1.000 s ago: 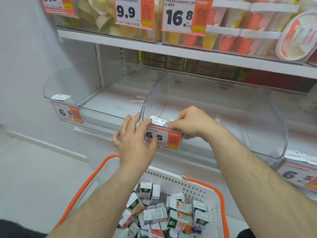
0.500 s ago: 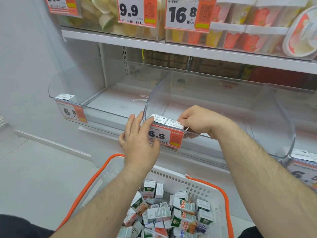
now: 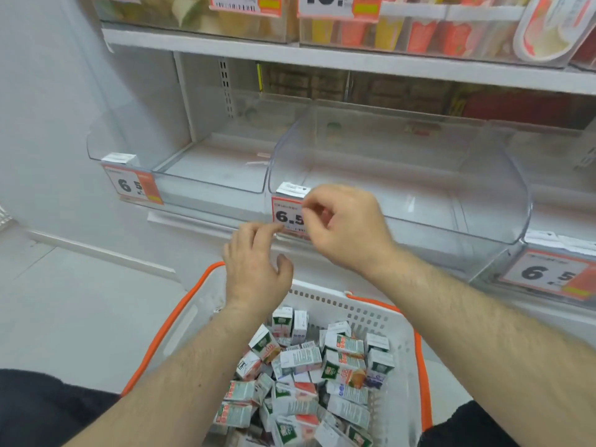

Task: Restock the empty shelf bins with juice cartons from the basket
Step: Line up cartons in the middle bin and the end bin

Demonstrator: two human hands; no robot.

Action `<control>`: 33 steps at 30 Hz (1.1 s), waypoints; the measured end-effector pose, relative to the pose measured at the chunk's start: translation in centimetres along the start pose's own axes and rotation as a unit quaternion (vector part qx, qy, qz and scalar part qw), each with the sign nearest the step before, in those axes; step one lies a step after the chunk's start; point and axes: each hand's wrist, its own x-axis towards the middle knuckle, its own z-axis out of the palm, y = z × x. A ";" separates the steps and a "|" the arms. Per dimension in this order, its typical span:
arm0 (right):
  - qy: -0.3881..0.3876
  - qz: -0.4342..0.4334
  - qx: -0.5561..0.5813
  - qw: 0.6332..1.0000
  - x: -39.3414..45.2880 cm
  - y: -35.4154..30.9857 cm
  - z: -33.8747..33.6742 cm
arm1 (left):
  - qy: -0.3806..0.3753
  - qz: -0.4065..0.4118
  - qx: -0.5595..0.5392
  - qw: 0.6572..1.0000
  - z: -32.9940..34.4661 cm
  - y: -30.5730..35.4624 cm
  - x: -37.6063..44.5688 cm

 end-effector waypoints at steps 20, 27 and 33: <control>-0.515 0.276 -0.128 0.801 -21.5 8.7 9.3 | -0.377 -0.323 0.099 0.862 6.7 -10.9 -10.5; -0.479 0.209 -0.232 0.821 -27.1 7.8 11.6 | -0.389 -0.291 0.092 0.869 7.5 -12.1 -11.6; -0.399 0.204 -0.252 0.858 -26.4 6.9 12.4 | -0.369 -0.353 0.037 0.859 6.7 -11.7 -11.4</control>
